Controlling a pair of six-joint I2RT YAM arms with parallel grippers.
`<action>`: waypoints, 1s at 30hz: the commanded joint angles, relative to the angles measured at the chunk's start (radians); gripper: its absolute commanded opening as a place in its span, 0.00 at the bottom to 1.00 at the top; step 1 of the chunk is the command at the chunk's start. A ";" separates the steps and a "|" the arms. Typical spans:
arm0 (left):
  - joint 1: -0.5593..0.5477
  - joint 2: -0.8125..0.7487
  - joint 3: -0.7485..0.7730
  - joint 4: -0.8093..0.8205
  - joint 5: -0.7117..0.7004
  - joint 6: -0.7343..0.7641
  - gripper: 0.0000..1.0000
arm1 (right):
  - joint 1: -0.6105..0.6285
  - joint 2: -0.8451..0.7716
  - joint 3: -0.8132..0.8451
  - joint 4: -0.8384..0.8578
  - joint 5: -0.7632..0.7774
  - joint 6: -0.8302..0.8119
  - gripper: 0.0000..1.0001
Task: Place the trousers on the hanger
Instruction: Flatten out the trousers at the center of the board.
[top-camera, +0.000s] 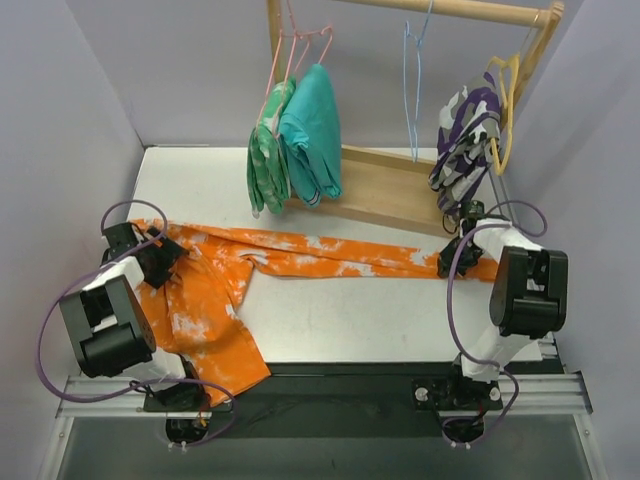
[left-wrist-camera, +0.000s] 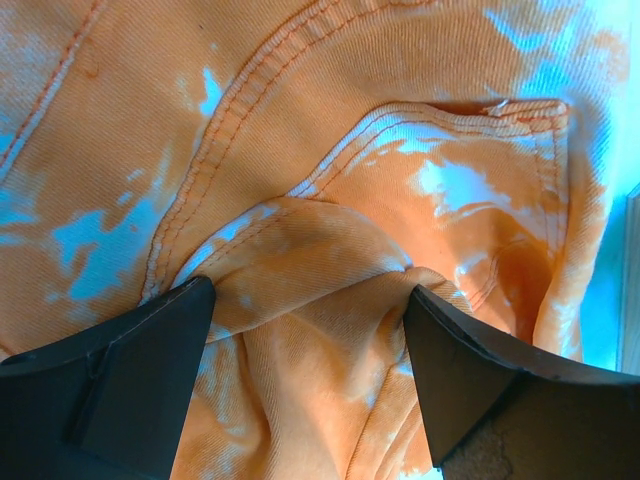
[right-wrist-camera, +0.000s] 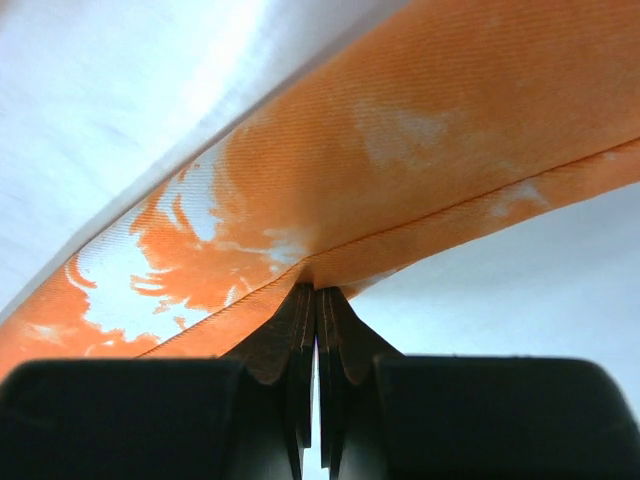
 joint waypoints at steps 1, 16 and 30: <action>0.028 -0.026 -0.055 -0.165 -0.114 0.044 0.88 | -0.001 -0.070 -0.082 -0.170 0.065 -0.017 0.00; -0.167 -0.287 0.062 -0.337 -0.325 0.144 0.88 | -0.007 -0.243 0.029 -0.217 0.105 -0.075 0.00; -0.288 -0.378 -0.038 -0.254 -0.272 0.092 0.88 | -0.061 0.017 0.237 -0.119 0.079 -0.006 0.00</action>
